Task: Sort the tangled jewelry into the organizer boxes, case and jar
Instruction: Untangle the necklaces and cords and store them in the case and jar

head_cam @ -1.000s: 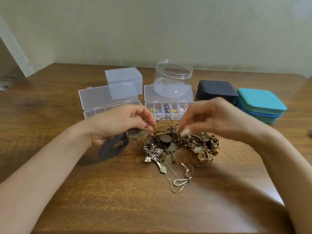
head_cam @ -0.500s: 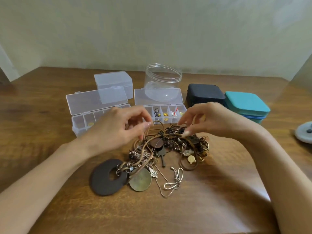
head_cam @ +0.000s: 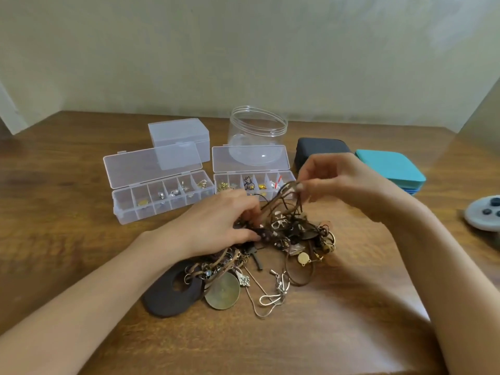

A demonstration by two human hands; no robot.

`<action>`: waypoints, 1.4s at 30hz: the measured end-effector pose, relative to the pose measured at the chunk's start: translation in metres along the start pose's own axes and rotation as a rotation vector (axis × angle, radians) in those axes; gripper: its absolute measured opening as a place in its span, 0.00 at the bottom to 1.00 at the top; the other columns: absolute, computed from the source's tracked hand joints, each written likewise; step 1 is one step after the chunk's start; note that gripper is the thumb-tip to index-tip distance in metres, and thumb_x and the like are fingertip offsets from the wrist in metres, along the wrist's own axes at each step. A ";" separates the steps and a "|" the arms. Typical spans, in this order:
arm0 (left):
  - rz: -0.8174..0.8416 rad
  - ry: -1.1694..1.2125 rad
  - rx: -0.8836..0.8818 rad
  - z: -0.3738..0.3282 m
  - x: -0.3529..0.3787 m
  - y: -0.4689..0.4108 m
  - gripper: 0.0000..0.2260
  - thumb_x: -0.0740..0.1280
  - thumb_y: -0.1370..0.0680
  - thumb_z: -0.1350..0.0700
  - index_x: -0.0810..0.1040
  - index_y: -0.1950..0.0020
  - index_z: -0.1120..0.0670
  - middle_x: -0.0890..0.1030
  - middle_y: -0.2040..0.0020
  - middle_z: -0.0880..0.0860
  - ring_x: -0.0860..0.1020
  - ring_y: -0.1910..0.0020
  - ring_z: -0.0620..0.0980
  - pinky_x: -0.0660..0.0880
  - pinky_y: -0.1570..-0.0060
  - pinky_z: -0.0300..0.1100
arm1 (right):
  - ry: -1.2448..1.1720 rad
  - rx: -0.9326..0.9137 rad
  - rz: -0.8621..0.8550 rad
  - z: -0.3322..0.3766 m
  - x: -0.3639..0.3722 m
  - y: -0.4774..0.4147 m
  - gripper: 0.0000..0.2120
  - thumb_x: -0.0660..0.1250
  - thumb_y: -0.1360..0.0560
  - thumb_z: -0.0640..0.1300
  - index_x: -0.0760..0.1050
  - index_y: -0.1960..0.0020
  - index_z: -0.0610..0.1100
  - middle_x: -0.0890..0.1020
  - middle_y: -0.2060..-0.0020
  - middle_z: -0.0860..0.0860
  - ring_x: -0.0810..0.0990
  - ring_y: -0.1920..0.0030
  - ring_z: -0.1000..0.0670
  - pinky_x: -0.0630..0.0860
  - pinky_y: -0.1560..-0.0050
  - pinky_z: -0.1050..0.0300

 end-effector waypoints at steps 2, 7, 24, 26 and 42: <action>-0.020 0.042 0.017 0.003 -0.003 0.005 0.09 0.69 0.26 0.48 0.69 0.55 0.45 0.71 0.53 0.43 0.69 0.55 0.40 0.68 0.52 0.39 | -0.135 -0.007 -0.057 0.000 0.000 0.000 0.03 0.69 0.27 0.35 0.77 0.58 0.41 0.84 0.61 0.45 0.83 0.60 0.51 0.79 0.58 0.59; -0.226 0.129 0.005 0.005 -0.016 0.007 0.07 0.69 0.25 0.54 0.71 0.56 0.48 0.74 0.56 0.43 0.73 0.56 0.42 0.70 0.58 0.35 | -0.382 -0.016 -0.096 0.002 0.003 -0.001 0.04 0.67 0.27 0.35 0.74 0.59 0.41 0.85 0.59 0.43 0.84 0.61 0.48 0.83 0.56 0.53; -0.397 0.985 -0.220 0.003 -0.029 0.006 0.04 0.62 0.23 0.63 0.71 0.55 0.56 0.83 0.66 0.49 0.82 0.67 0.41 0.72 0.72 0.29 | -0.400 -0.021 -0.132 0.001 0.003 -0.001 0.10 0.71 0.34 0.45 0.76 0.56 0.42 0.84 0.61 0.45 0.77 0.67 0.52 0.75 0.68 0.64; -0.393 1.077 -0.227 0.002 -0.030 0.007 0.04 0.62 0.23 0.64 0.71 0.55 0.57 0.83 0.65 0.51 0.82 0.67 0.44 0.75 0.71 0.32 | -0.370 -0.007 -0.119 0.001 0.004 -0.001 0.09 0.71 0.33 0.44 0.77 0.56 0.42 0.84 0.60 0.44 0.76 0.66 0.52 0.74 0.68 0.64; -0.346 0.935 -0.318 0.013 -0.030 0.006 0.04 0.68 0.27 0.59 0.75 0.56 0.53 0.85 0.64 0.47 0.80 0.63 0.37 0.69 0.58 0.34 | -0.264 0.041 -0.119 0.004 0.005 0.001 0.05 0.72 0.30 0.43 0.77 0.58 0.43 0.83 0.66 0.50 0.75 0.69 0.57 0.67 0.71 0.67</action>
Point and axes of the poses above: each hand's wrist, its own y-axis away from the middle knuckle, its own x-axis out of the palm, z = x × y, the point moved 1 cm from there along -y, towards the middle knuckle
